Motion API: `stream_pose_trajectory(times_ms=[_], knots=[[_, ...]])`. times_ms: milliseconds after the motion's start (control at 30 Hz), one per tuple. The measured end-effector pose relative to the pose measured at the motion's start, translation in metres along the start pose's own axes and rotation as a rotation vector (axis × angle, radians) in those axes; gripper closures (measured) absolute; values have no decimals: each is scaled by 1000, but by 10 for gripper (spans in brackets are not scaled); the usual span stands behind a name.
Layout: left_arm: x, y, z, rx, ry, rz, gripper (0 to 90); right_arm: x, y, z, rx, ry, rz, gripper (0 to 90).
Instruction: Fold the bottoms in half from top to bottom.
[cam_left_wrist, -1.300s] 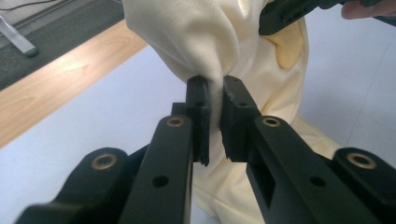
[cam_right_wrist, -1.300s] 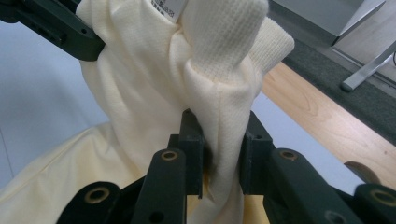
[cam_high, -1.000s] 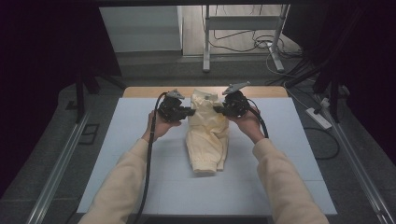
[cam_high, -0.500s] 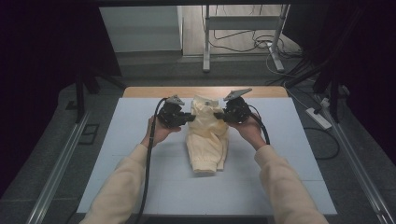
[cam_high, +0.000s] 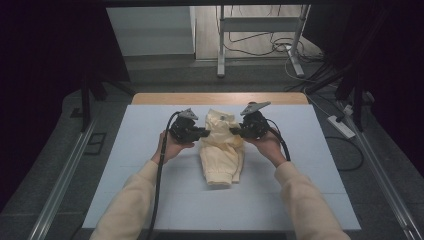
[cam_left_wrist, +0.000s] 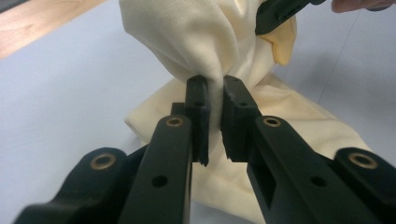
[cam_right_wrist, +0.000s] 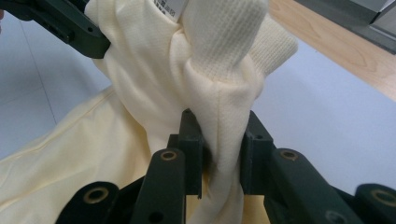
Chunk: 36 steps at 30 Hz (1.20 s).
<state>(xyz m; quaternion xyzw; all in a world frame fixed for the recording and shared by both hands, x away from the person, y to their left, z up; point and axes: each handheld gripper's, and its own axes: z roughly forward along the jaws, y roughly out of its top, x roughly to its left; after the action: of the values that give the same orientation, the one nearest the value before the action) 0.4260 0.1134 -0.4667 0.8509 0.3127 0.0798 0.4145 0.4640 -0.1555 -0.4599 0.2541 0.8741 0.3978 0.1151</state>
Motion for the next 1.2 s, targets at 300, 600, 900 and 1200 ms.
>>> stream_pose_trajectory(times_ms=[300,600,900,1200], knots=[[-5,-12,3,18,-3,2,807,8,-12,4,4,15,3,732],[-10,-29,6,30,-17,-5,799,19,-25,10,15,32,-5,728],[-16,-37,5,38,-21,-1,787,25,-30,9,10,40,3,725],[-20,-45,7,47,-26,-2,757,32,-38,9,14,40,-16,713]])
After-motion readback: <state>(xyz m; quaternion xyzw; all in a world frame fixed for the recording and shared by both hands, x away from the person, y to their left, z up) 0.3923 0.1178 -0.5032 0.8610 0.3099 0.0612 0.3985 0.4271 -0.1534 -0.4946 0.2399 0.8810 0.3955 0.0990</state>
